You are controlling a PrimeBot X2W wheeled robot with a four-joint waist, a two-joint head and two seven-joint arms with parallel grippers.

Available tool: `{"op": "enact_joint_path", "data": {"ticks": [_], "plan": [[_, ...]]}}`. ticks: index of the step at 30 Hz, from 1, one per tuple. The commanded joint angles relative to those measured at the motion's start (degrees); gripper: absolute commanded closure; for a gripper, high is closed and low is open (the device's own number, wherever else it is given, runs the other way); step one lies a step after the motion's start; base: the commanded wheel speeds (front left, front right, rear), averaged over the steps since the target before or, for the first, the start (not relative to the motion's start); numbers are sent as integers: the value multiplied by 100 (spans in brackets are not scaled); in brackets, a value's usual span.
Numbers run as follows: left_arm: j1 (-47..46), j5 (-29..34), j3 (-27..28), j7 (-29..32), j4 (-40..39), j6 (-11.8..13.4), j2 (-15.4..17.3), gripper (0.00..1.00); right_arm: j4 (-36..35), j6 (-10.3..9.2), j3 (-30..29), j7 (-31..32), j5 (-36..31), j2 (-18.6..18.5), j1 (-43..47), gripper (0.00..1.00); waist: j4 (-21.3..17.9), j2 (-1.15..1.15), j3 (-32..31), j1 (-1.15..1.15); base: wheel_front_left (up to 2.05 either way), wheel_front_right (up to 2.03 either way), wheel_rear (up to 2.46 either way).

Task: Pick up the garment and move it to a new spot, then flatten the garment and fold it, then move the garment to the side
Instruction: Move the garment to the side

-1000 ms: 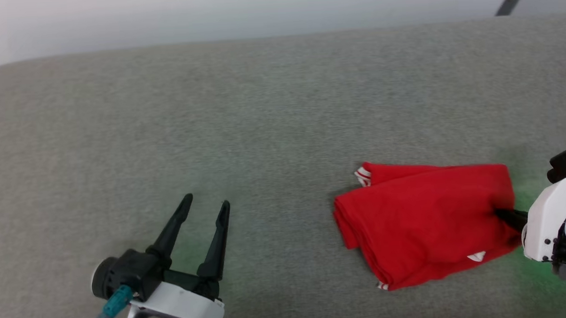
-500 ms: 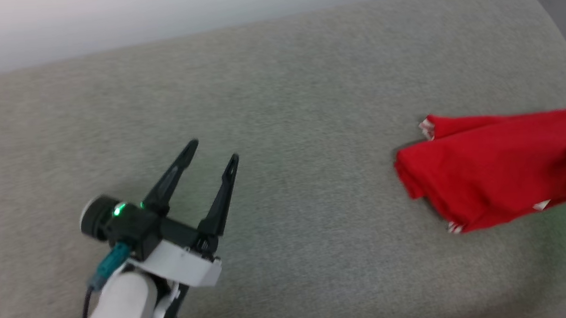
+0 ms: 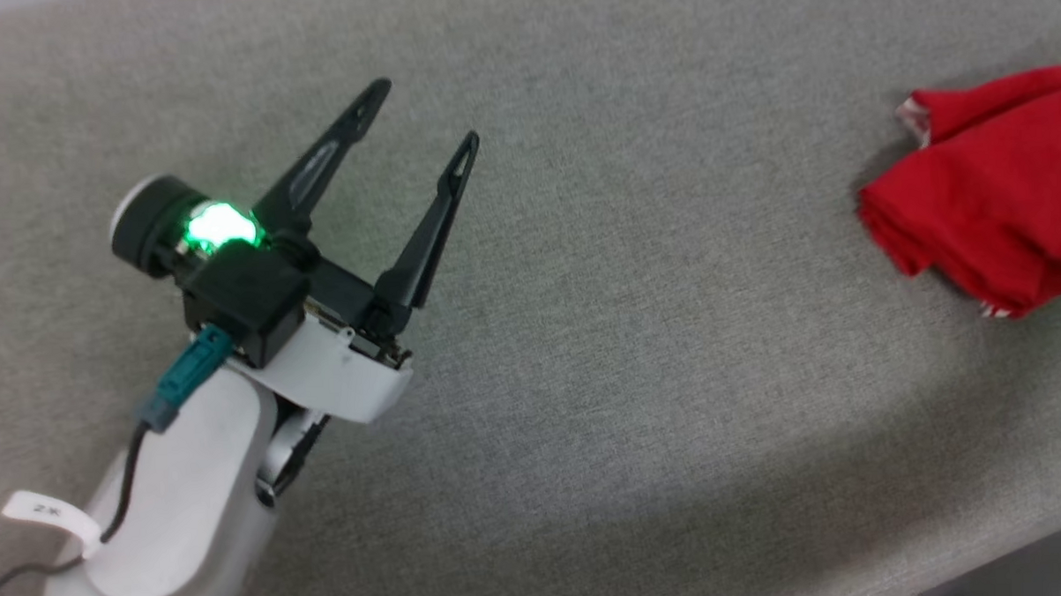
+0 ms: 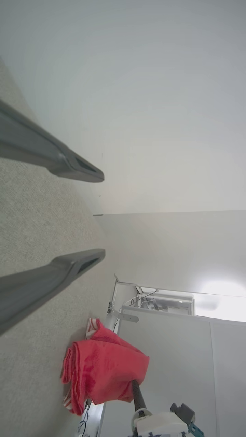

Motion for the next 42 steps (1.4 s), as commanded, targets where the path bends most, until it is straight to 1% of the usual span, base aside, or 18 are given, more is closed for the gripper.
{"op": "enact_joint_path", "data": {"ticks": [1,5,10,14,17,18,19,20,21,22,25,29,35,39,42], "plan": [[-144,9,-30,1,-11,-14,74,0,234,-6,-85,-204,-127,-18,-228,100,-70,0,347,0,0,0,0],[-287,7,-89,1,-36,-14,187,0,790,-6,-143,-597,-435,26,-543,100,-29,0,501,0,0,0,0],[-340,-39,-101,1,-33,-14,292,0,1415,-6,-138,-918,-792,122,-811,100,14,0,647,0,0,0,0],[-379,-51,-135,2,-20,-14,344,0,1772,-6,-186,-1191,-902,227,-986,100,35,0,744,0,0,0,0],[-366,-52,-108,2,-12,-14,378,0,1959,-6,-132,-1399,-1071,209,-1063,100,45,0,784,0,0,0,0],[-359,-47,-83,2,-5,-14,384,0,2007,-6,-165,-1473,-1088,197,-1107,83,49,0,793,0,0,0,0],[-341,-45,-61,2,4,-14,386,0,2046,-6,-188,-1522,-1121,194,-1132,55,51,0,793,0,0,0,0],[-317,-40,-40,2,16,-14,382,0,2086,-6,-188,-1546,-1164,183,-1140,6,55,0,783,0,0,0,0],[-317,-40,-40,2,16,-14,382,0,2086,-6,-188,-1546,-1164,183,-1140,6,55,0,783,0,0,0,0],[-285,-38,-19,2,35,-14,367,0,2126,-6,-180,-1575,-1199,162,-1138,0,61,0,758,0,0,0,0],[-144,-42,72,2,126,-12,265,0,2185,-6,-157,-1669,-1278,96,-1164,0,93,0,616,0,0,0,0],[148,0,258,2,220,18,74,0,2189,-6,-12,-1790,-1370,106,-1163,0,169,0,319,0,0,0,0],[831,62,633,2,332,33,-333,0,1883,-6,616,-1967,-1372,408,-815,0,429,0,-237,0,0,0,0],[1379,115,953,2,370,25,-646,0,1503,-6,1015,-2146,-1055,682,-407,0,678,0,-640,0,0,0,0],[1790,131,1220,2,396,14,-862,0,1140,-6,1293,-2282,-841,820,8,0,887,0,-904,0,0,0,0]]}}
